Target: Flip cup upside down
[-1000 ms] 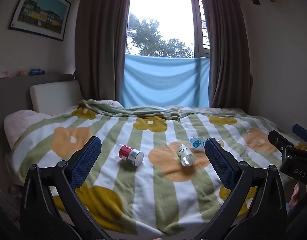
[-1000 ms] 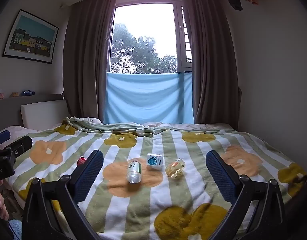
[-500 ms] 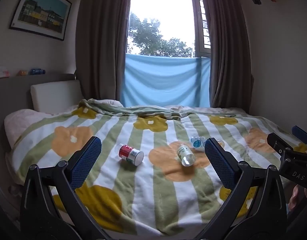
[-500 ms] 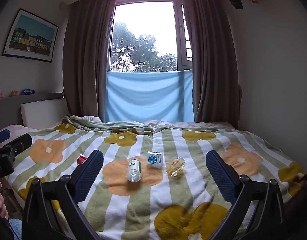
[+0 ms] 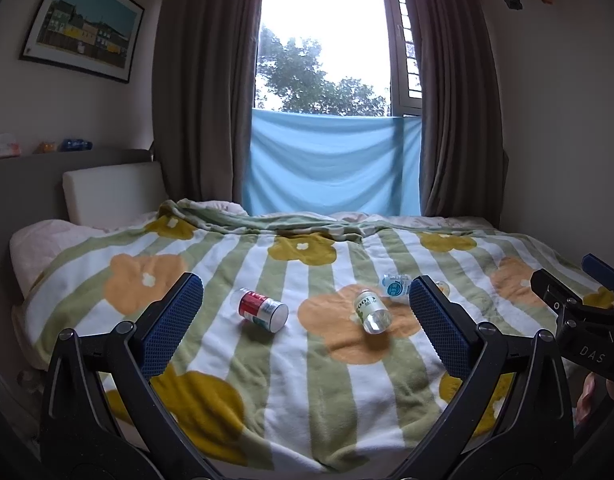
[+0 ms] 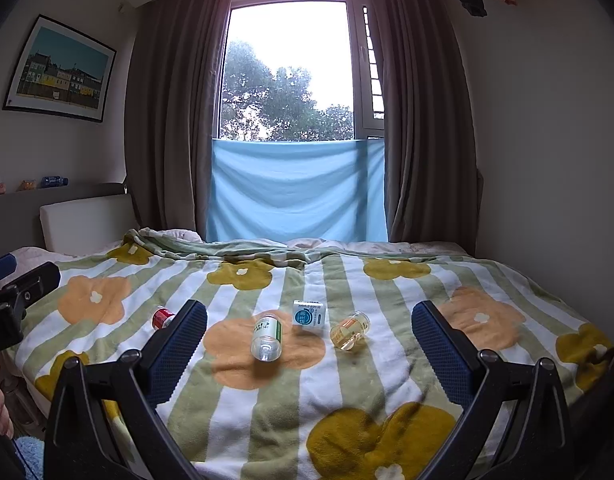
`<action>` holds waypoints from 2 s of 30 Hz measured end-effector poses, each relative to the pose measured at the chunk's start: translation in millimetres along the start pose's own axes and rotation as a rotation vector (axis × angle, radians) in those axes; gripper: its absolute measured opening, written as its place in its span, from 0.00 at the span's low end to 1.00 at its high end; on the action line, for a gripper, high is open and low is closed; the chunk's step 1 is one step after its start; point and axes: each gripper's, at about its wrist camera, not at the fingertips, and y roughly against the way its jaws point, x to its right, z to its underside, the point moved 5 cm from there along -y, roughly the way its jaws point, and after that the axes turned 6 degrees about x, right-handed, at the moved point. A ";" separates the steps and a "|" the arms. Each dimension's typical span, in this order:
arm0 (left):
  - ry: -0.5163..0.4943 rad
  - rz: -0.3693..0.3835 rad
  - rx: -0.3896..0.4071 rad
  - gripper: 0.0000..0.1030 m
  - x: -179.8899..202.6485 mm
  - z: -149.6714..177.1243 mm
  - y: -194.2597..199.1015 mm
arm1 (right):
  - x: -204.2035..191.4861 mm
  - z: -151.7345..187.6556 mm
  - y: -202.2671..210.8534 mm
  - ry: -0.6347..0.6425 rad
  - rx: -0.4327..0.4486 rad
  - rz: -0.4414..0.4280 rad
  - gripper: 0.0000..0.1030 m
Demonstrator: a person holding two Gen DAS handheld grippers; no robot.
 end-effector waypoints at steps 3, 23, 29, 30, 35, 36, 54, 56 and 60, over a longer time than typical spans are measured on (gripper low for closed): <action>0.003 -0.001 0.011 1.00 -1.2 0.0 2.8 | -0.4 -0.3 0.1 0.002 -0.001 0.002 0.99; 0.010 0.009 -0.002 1.00 -2.6 4.5 2.9 | -3.2 9.3 -0.7 0.003 -0.010 0.000 0.99; 0.011 0.009 -0.003 0.99 -2.5 5.6 2.8 | -4.0 12.1 -1.6 0.003 -0.015 -0.003 0.99; 0.011 0.009 -0.003 0.99 -2.1 5.5 2.6 | -4.0 12.0 -1.7 0.002 -0.015 -0.003 0.99; 0.014 0.009 -0.005 1.00 -1.0 7.5 2.7 | -4.7 12.7 -1.9 0.002 -0.017 -0.002 0.99; 0.011 0.010 -0.005 1.00 -1.1 6.3 1.9 | -4.8 12.8 -2.0 0.003 -0.017 -0.003 0.99; 0.013 0.008 -0.008 0.99 -2.0 5.2 2.6 | -6.3 13.9 -2.8 0.000 -0.024 -0.003 0.99; 0.014 0.009 -0.008 0.99 -2.4 4.7 2.5 | -6.4 13.7 -3.0 0.000 -0.026 -0.003 0.99; 0.014 0.009 -0.009 1.00 -3.0 4.4 2.6 | -6.6 13.6 -3.2 -0.001 -0.027 -0.002 0.99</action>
